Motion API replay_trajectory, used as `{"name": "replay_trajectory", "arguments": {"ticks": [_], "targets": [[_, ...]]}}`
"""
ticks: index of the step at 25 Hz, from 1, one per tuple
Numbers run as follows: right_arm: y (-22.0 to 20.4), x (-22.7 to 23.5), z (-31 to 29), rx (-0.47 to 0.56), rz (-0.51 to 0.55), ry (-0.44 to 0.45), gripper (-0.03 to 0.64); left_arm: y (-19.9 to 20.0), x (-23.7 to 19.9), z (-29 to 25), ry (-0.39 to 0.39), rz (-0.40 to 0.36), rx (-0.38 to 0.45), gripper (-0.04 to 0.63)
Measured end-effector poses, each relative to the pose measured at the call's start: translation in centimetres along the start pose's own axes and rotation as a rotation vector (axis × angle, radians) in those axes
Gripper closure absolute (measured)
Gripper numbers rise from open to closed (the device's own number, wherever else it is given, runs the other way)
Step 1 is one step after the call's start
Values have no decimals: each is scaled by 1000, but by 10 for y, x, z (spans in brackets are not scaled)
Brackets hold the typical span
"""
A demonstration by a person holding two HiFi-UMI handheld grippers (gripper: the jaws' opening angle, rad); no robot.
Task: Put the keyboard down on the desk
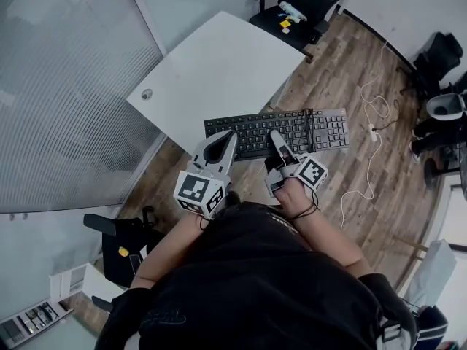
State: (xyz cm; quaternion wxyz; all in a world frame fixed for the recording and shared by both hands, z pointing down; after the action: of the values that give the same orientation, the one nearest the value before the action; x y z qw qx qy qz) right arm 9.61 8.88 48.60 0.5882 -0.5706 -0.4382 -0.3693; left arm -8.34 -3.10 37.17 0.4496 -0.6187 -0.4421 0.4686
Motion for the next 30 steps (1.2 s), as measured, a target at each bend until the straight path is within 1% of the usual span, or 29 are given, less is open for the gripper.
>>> {"name": "replay_trajectory", "arguments": {"ticks": [3,7,13,16,19,22,26,30], "targets": [[-6,-3,-17,-11,6,17,522,1,-14,5,11,-5,4,580],[-15,-6,-33,-31,0,18,522,2,-28,9,23,-3,5,580],[-18,-6,-47,-58,24,23,522,0,-39,11,40,7,1,580],[-18,-2,-53,-75,6,11,522,0,-44,9,58,10,2,580],[-15,1,-63,-102,10,10,522,0,-48,6,85,17,3,580],[-9,2,-77,-137,31,42,522,0,-53,3,122,23,4,580],[-1,9,-98,-178,12,54,522,1,-63,-7,168,34,2,580],[9,17,-121,-241,2,69,520,4,-74,-25,221,48,7,580]]}}
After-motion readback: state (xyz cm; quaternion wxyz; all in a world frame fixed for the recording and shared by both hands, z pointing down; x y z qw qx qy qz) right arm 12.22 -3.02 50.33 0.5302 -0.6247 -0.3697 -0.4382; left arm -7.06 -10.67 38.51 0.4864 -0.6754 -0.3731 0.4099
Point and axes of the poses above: the fingertips, and each gripper's own axes: z backward along the fingers, x to its right, y out of its top, the point moved 7 cm from there along z, backward along the fingers, and after that the axes turned 4 degrees about -x, right-handed, at the moved point
